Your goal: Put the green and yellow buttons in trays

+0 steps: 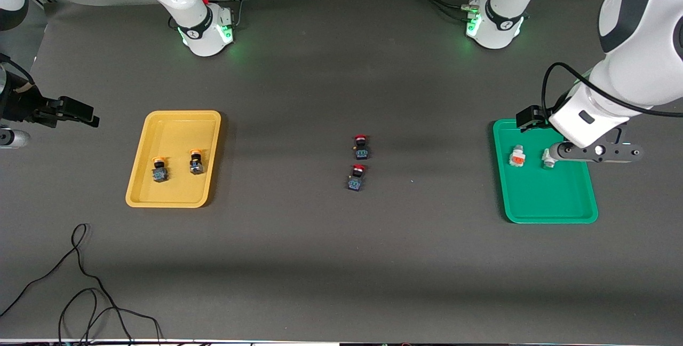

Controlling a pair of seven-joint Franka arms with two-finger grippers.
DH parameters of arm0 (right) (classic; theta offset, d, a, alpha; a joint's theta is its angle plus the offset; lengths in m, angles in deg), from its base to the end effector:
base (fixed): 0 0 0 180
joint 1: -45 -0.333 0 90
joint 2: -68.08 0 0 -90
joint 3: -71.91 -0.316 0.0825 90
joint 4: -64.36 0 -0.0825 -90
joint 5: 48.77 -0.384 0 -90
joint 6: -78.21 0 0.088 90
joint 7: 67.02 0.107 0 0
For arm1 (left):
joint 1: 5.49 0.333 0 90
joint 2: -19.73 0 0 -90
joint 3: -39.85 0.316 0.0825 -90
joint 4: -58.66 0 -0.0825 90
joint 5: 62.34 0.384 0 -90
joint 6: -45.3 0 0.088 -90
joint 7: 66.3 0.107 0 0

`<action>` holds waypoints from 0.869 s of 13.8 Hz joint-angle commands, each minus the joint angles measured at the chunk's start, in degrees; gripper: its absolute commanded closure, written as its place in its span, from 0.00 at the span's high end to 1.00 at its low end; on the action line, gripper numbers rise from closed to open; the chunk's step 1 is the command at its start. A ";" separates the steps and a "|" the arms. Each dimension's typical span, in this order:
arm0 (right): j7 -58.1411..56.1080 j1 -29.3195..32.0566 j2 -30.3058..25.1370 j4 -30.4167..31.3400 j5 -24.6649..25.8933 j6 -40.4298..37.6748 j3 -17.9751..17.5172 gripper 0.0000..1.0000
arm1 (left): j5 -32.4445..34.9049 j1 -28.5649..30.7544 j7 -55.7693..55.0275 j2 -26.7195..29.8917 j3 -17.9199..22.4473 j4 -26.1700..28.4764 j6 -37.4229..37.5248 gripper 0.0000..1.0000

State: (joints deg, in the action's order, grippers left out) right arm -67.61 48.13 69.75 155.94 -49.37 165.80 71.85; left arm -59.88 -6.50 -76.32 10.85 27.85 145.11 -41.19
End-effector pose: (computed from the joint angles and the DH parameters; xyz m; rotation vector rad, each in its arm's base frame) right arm 0.5560 -0.0287 0.5919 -3.1234 0.0677 0.1538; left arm 0.5779 -0.1196 0.5615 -3.0917 0.0816 0.2258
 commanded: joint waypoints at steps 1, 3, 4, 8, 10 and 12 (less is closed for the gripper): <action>1.12 -1.02 -0.53 0.35 1.57 0.39 0.76 1.00 | -0.97 1.36 0.44 1.23 0.40 1.36 0.62 1.00; 1.12 -1.02 -0.44 0.35 1.57 0.39 0.76 1.00 | -0.88 3.55 0.70 1.93 0.31 1.44 2.63 1.00; 1.12 -1.02 -0.35 0.18 1.92 0.39 0.76 1.00 | -0.88 4.95 2.27 2.11 0.22 1.79 2.90 1.00; 1.12 -1.02 -0.35 0.09 2.45 0.39 0.67 1.00 | -0.88 5.76 4.66 6.14 0.13 8.27 -0.24 0.99; 1.12 -1.02 -0.35 0.09 2.45 0.39 0.67 1.00 | -0.79 6.02 5.18 6.42 0.13 8.83 -2.62 0.99; 1.21 -1.02 -0.35 0.09 2.36 0.39 0.67 1.00 | 0.17 6.02 6.58 5.19 0.22 6.38 -2.02 1.00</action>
State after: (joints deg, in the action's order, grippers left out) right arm -67.61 48.04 69.75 155.94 -48.27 165.80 72.06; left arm -60.02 -0.59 -71.70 14.75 27.81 150.93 -42.40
